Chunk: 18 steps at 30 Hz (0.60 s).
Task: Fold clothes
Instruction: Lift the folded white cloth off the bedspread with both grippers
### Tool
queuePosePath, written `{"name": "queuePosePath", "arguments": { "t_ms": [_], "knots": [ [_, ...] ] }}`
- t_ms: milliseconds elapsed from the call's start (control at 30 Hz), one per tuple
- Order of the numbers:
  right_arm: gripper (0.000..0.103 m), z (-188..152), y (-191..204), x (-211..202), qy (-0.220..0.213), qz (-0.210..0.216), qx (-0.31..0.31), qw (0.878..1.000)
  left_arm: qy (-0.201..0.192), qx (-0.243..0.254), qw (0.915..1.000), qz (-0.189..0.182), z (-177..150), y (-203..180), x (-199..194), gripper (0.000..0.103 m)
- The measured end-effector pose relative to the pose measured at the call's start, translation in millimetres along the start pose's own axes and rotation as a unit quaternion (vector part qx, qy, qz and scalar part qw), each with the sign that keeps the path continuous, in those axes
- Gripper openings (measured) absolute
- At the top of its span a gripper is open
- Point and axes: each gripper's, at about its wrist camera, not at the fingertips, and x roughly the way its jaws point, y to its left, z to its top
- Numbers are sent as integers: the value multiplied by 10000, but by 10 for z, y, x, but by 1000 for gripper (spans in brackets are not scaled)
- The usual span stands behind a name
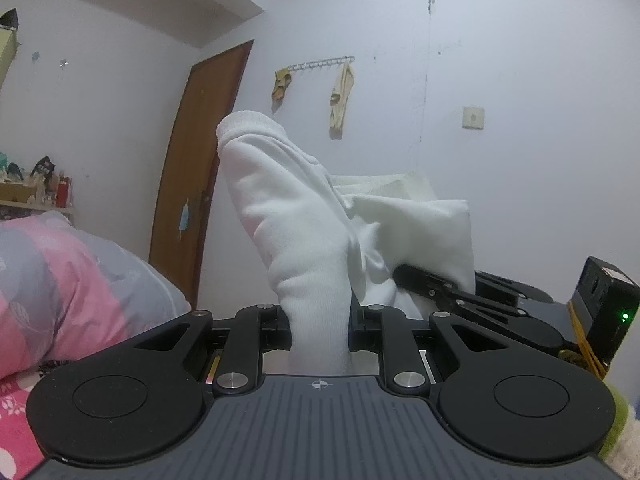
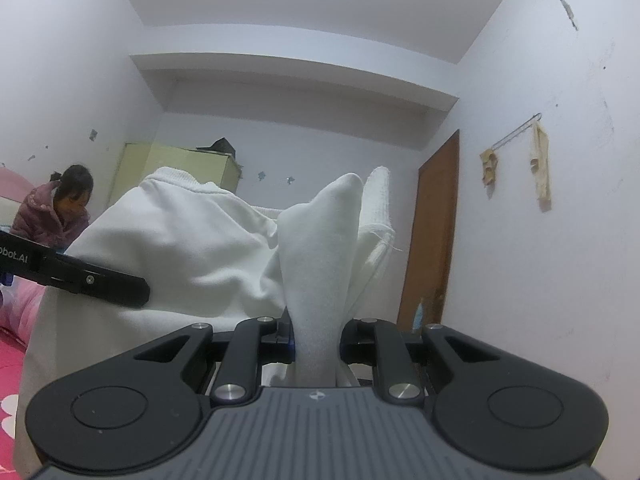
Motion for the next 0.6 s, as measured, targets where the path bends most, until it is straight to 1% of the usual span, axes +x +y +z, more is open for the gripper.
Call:
{"name": "queuePosePath", "arguments": {
  "t_ms": [67,267,600],
  "knots": [
    [19,-13,-33,-2,-6,34,61,10000,73,-8,10000,-12,12,0,19,19],
    [19,-25,-146,-41,-102,148,255,9995,113,76,9999,-52,41,-21,20,19],
    [19,-205,-236,178,178,142,323,9992,371,5,9993,45,-65,56,231,19]
  ]
}}
